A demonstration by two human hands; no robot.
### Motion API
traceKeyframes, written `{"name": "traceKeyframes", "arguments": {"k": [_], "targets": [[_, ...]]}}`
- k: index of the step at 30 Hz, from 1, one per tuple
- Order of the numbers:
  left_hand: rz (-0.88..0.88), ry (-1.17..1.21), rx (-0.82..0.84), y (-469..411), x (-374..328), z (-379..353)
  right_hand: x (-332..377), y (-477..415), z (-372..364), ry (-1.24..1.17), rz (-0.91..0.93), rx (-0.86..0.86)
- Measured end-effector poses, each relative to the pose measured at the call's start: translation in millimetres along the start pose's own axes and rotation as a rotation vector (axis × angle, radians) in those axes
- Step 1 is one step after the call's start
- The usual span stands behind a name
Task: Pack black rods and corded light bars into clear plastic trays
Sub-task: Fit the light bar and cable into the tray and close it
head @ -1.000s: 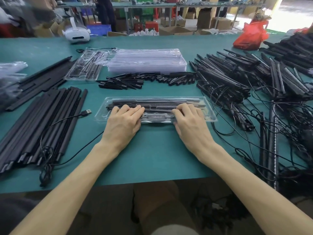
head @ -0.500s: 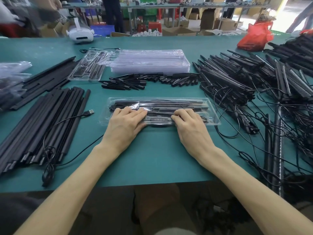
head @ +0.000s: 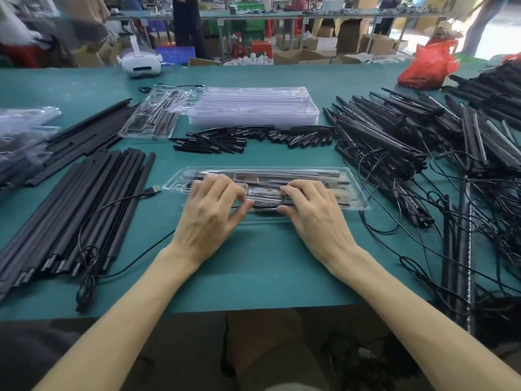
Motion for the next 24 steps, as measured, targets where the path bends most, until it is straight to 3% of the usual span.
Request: {"name": "traceKeyframes", "arguments": {"k": [5,12,20,24], "targets": [[-0.013,0.05,-0.059,2.2,-0.1,6.3,-1.8,-1.0,2.8,-0.052,-0.028,-0.036],[0.032,0.045,0.012,4.1,-1.8,2.0,-4.6,-3.6,4.4,-0.075,-0.103,-0.027],[0.227,-0.02,0.301,-1.6,5.1,-16.3,-7.8,-5.6,3.0,-0.093,-0.15,0.006],[0.286,-0.028,0.334,-7.2,3.8,-18.1,-7.7,-5.5,4.1,-0.1,-0.159,0.003]]}}
Point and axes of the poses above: each hand's wrist, its own y-axis away from the middle knuckle, its own z-axis out of the back of the hand, x = y × z, the point moved 4 cm from there along -y, towards the middle knuckle, and after that the axes turned 6 degrees about z, right-handed, at the moved point
